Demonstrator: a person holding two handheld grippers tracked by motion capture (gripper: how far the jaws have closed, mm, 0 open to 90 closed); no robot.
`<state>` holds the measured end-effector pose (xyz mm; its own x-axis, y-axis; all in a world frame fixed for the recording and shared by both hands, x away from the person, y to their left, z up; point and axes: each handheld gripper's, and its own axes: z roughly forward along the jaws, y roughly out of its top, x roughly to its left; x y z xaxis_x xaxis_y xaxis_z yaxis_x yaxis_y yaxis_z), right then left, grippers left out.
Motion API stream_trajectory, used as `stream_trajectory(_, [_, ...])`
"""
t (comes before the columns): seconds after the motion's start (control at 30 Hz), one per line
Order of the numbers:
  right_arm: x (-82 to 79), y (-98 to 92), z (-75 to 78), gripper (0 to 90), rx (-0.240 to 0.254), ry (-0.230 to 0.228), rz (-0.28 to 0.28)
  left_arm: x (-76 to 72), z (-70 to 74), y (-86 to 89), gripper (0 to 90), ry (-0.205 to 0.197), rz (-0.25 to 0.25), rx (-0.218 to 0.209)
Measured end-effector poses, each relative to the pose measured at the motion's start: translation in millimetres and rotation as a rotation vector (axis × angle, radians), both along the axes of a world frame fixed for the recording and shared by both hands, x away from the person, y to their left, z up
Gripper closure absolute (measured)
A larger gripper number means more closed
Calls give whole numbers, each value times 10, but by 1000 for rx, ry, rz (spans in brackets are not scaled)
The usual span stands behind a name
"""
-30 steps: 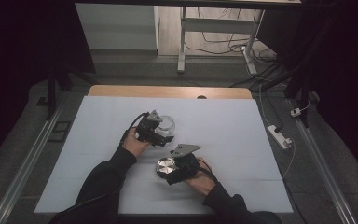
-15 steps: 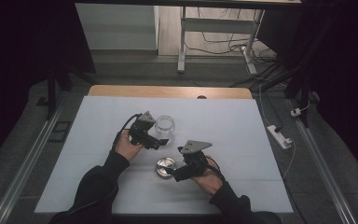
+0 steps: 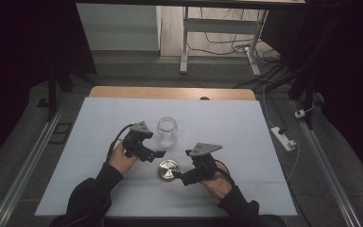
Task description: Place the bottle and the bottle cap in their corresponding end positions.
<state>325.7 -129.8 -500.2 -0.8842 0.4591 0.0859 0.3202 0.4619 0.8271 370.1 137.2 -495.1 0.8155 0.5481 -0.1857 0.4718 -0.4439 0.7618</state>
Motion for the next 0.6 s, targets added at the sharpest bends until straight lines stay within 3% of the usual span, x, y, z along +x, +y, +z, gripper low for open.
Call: stream_trajectory(0.6, [-23, -149, 16, 16, -28, 20, -24, -330, -7, 47, 0, -6, -7, 29])
